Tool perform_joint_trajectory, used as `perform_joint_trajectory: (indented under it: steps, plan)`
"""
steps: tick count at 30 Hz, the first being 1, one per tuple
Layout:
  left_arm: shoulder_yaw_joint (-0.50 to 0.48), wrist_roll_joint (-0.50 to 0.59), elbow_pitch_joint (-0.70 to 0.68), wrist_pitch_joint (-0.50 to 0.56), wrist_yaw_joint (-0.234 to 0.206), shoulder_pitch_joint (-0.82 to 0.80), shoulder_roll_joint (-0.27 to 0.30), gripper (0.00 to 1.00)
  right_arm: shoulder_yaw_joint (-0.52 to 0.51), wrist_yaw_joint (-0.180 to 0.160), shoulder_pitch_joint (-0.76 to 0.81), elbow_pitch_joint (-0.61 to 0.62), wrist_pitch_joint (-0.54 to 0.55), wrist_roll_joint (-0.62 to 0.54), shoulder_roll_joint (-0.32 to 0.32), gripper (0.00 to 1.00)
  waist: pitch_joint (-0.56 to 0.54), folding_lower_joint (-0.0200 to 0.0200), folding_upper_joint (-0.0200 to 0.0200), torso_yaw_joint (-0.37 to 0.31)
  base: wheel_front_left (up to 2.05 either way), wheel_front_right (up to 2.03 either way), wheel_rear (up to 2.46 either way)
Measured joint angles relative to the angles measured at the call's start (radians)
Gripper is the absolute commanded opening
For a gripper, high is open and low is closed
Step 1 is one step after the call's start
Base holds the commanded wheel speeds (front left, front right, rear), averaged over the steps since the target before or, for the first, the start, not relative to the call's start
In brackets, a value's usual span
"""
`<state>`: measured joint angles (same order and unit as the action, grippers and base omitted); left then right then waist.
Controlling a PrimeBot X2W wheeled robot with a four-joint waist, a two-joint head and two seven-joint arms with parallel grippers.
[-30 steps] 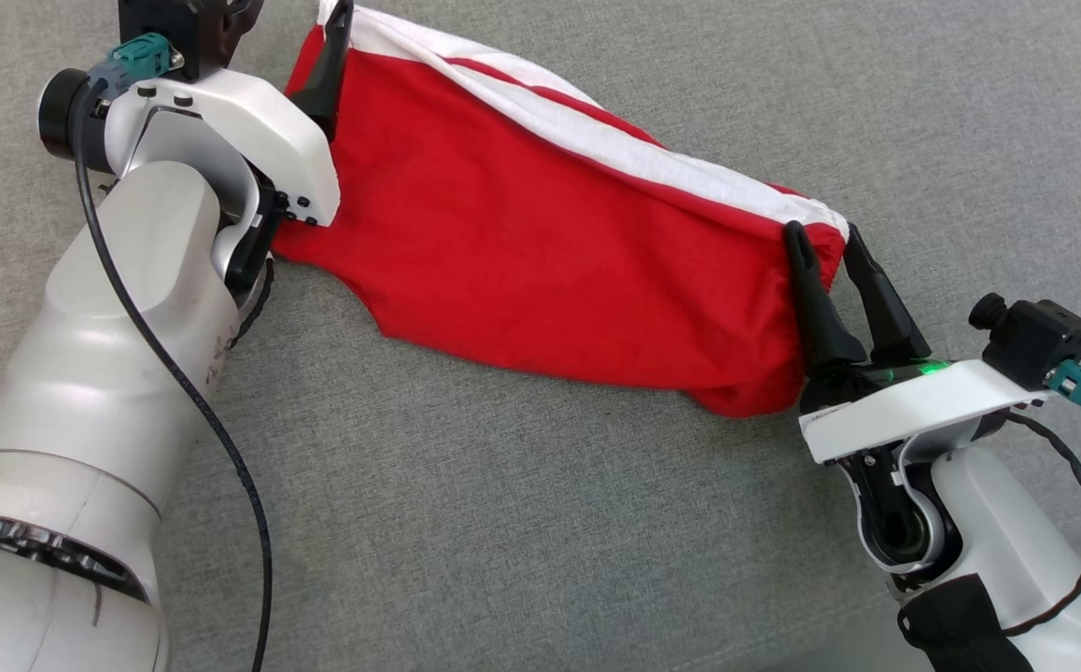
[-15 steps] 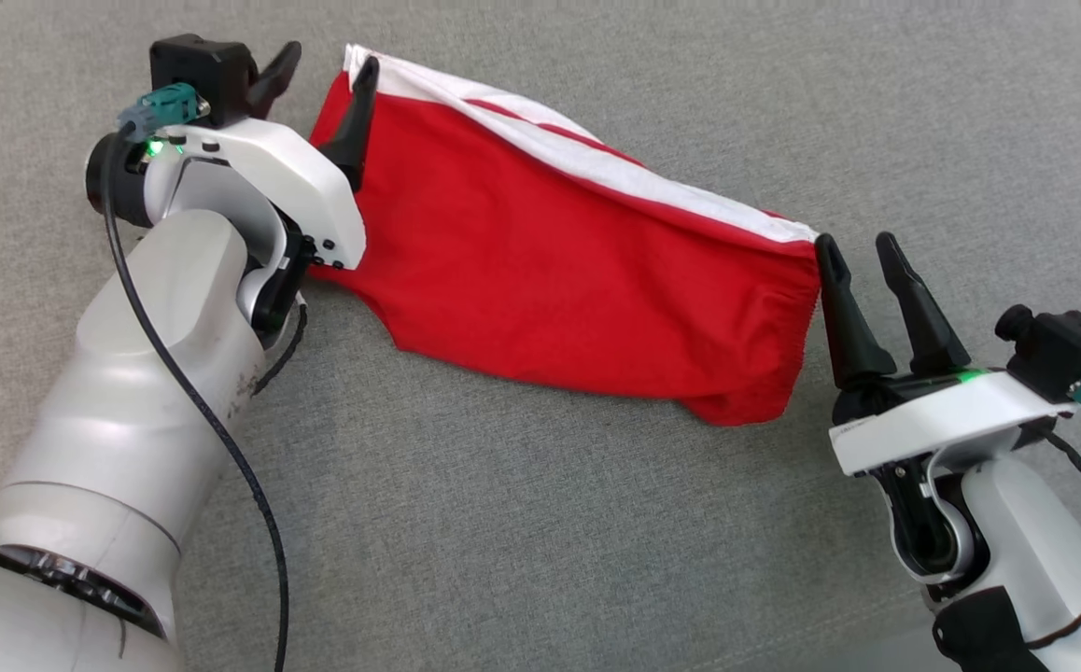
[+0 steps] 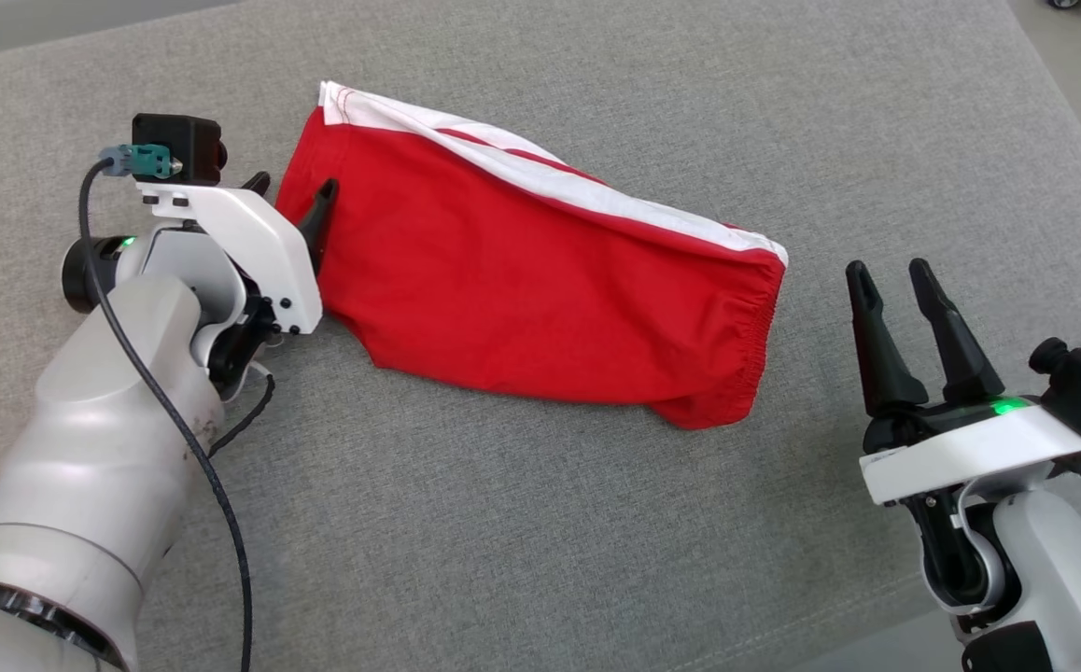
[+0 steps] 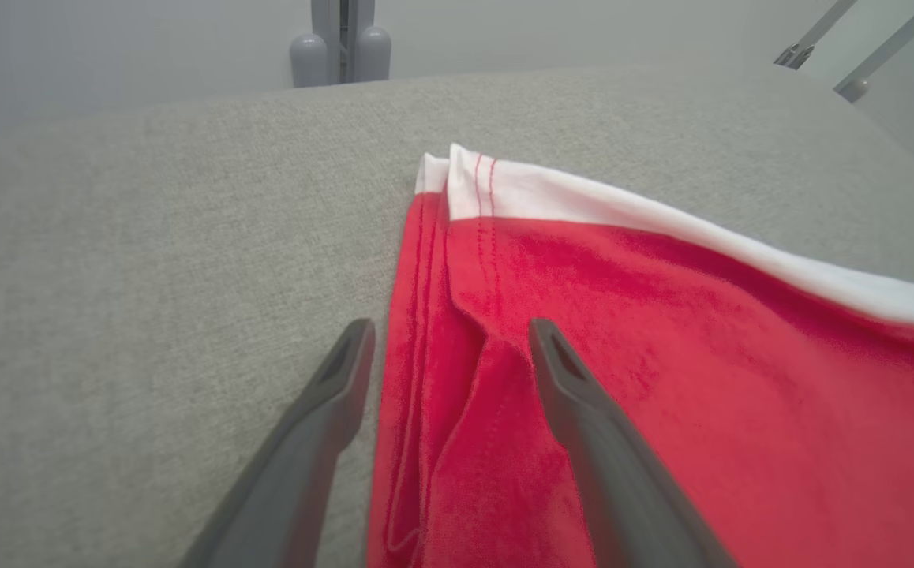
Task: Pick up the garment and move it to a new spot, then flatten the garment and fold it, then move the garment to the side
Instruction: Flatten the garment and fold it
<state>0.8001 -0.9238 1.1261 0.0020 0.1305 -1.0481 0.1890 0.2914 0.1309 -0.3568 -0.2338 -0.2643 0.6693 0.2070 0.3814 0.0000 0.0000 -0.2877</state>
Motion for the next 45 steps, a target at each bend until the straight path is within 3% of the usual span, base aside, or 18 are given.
perform_joint_trajectory:
  steps: [13, 14, 15, 17, 34, 38, 45]
  plan:
    - [0.038, -0.089, -0.027, 0.111, -0.001, 0.012, 0.028, 1.00, -0.043, 0.000, 0.020, 0.060, 0.000, -0.035, 0.007, 1.00, 0.014, 0.0000, 0.0000, -0.016, 0.00, 0.00, 0.00]
    - [0.045, -0.094, -0.038, 0.116, -0.001, 0.016, 0.029, 0.94, -0.044, 0.000, 0.021, 0.061, 0.000, -0.040, 0.007, 1.00, 0.013, 0.0000, 0.0000, -0.015, 0.00, 0.00, 0.00]
    - [0.051, -0.100, -0.048, 0.121, -0.001, 0.017, 0.031, 0.52, -0.044, 0.000, 0.021, 0.062, 0.000, -0.042, 0.007, 1.00, 0.013, 0.0000, 0.0000, -0.014, 0.00, 0.00, 0.00]
    - [0.061, -0.109, -0.057, 0.120, -0.001, 0.018, 0.042, 0.00, -0.045, 0.000, 0.021, 0.063, 0.000, -0.045, 0.005, 1.00, 0.011, 0.0000, 0.0000, -0.013, 0.00, 0.00, 0.00]
    - [0.126, -0.146, 0.012, 0.188, 0.000, 0.031, 0.016, 0.00, -0.049, 0.000, 0.037, 0.060, 0.000, -0.066, 0.017, 1.00, -0.071, 0.0000, 0.0000, 0.022, 0.00, 0.00, 0.00]
    - [0.109, -0.167, 0.037, 0.141, -0.001, 0.070, -0.013, 0.00, -0.066, 0.000, 0.061, 0.056, 0.000, -0.072, 0.024, 1.00, -0.114, 0.0000, 0.0000, 0.039, 0.00, 0.00, 0.00]
    - [0.126, -0.175, 0.073, 0.156, -0.032, 0.157, -0.063, 0.00, -0.126, 0.000, 0.133, 0.039, 0.000, -0.091, 0.051, 1.00, -0.184, 0.0000, 0.0000, 0.113, 0.00, 0.00, 0.00]
